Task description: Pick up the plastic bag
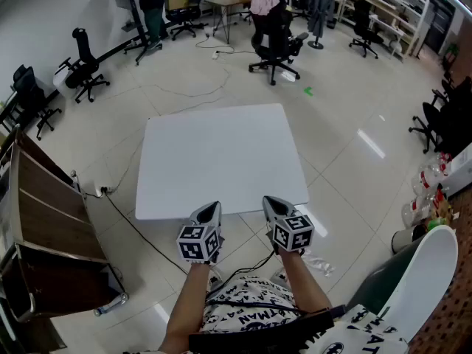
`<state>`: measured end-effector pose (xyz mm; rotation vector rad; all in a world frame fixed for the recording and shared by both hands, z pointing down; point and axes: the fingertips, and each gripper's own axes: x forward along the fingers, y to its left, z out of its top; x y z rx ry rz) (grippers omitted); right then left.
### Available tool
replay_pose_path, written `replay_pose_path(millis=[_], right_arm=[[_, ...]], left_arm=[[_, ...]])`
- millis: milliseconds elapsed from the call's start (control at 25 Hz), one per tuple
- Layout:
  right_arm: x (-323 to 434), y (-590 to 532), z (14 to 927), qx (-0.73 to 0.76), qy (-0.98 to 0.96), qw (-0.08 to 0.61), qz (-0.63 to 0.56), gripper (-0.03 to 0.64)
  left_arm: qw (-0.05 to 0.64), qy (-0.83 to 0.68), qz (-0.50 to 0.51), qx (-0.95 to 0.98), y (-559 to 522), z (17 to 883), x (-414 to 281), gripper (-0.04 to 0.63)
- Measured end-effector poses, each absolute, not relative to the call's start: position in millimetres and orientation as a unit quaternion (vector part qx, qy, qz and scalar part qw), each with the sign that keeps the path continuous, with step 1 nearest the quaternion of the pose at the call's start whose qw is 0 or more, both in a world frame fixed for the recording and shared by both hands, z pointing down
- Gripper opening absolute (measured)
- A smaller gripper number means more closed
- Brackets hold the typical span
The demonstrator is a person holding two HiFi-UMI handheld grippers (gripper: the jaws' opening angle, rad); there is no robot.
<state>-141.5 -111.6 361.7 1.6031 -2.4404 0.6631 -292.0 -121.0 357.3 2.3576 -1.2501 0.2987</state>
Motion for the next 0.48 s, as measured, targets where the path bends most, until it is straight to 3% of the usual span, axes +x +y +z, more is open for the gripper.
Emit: replay_pose_path(millis=[480], right_arm=[[-59.1, -78.7, 402.8, 0.591, -0.760, 0.057, 0.265, 0.012]], left_arm=[[0.235, -0.366, 0.161, 0.886, -104.8, 389.8, -193.8, 0.002]])
